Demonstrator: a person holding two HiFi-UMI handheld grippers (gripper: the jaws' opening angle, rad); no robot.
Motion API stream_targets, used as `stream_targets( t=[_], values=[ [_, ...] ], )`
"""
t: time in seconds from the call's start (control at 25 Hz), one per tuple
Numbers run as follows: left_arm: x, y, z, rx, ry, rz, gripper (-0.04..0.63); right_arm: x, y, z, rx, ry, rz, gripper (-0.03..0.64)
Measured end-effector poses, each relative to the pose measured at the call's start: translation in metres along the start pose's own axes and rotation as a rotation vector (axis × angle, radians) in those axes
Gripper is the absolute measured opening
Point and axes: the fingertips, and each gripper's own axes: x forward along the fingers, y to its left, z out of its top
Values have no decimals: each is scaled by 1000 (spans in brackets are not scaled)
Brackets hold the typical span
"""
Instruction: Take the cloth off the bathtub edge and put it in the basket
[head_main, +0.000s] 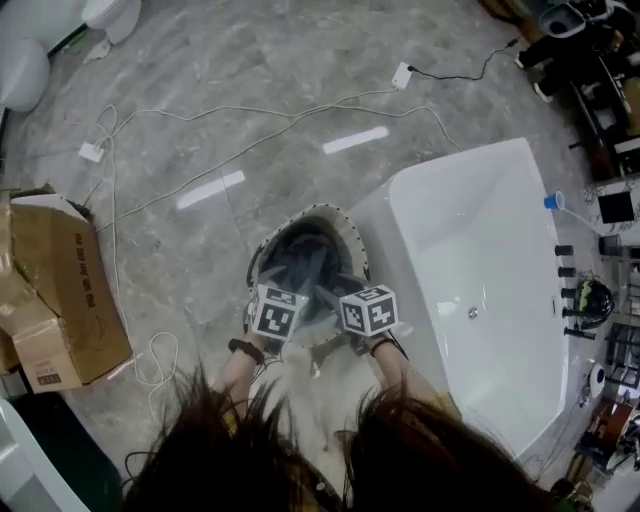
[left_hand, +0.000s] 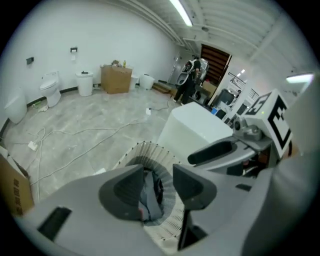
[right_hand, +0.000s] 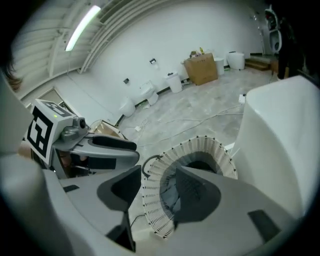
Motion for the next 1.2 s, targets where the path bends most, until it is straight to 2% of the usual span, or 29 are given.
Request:
stream_targets(
  t=[0.28, 0.4, 0.6, 0.8, 1.08, 1.2],
  values=[
    [-98, -44, 55, -6, -190, 10, 178, -97, 63, 41, -173, -153, 4, 213],
    [-142, -60, 83, -24, -311, 12, 176, -140, 90, 69, -213, -250, 7, 213],
    [-219, -93, 137, 28, -524, 5, 165, -209, 134, 118, -259, -435, 47, 212],
    [-294, -124, 177, 76, -703, -10, 136, -269, 174, 148, -316, -584, 73, 205],
    [-367, -139, 194, 153, -831, -10, 107, -305, 233, 169, -468, -663, 96, 163],
    [-387, -140, 195, 178, -867, 7, 80, -314, 251, 175, -521, -698, 106, 116]
  ],
)
